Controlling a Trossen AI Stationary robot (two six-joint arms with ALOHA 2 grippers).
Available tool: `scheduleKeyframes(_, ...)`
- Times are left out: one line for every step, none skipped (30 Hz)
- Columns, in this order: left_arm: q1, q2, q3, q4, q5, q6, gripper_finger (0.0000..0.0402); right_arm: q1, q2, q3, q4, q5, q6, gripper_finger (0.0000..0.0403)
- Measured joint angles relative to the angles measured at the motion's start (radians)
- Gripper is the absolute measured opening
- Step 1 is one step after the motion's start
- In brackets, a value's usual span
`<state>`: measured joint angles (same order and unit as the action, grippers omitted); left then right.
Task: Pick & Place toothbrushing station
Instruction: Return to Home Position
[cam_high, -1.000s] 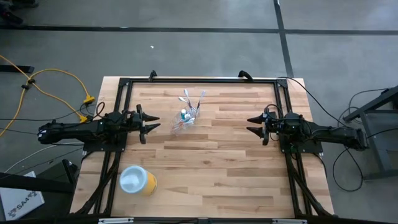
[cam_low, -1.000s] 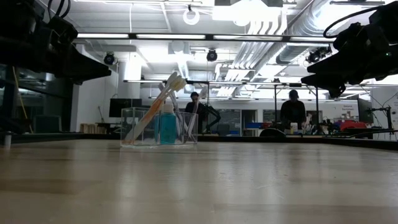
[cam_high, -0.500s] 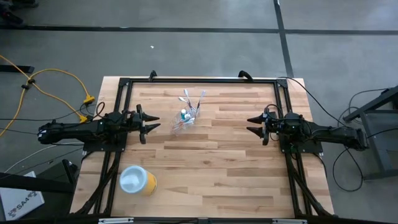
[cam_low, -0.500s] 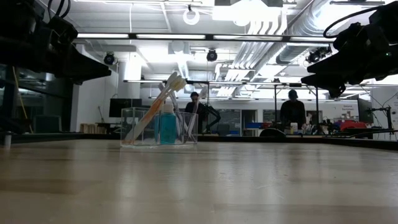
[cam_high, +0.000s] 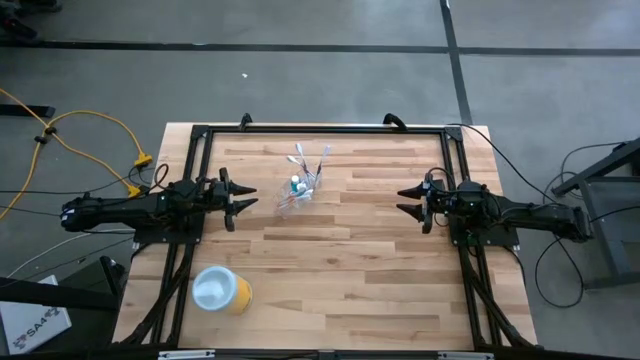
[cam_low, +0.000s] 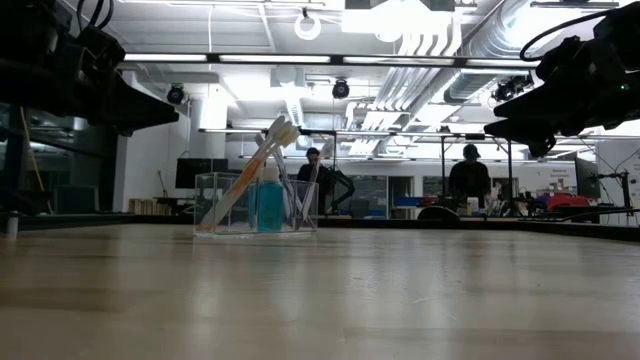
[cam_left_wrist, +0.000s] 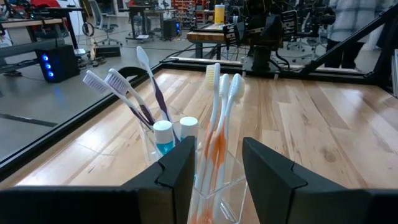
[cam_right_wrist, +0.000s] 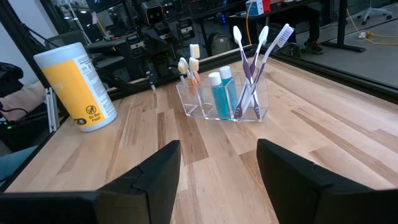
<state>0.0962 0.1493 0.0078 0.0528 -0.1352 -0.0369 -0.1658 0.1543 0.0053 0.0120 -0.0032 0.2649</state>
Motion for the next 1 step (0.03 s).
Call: scheduleKeyframes(0.0,0.0,0.0,0.0,0.0,0.0,0.013,0.0,0.0,0.0,0.0,0.0,0.0,0.0204)
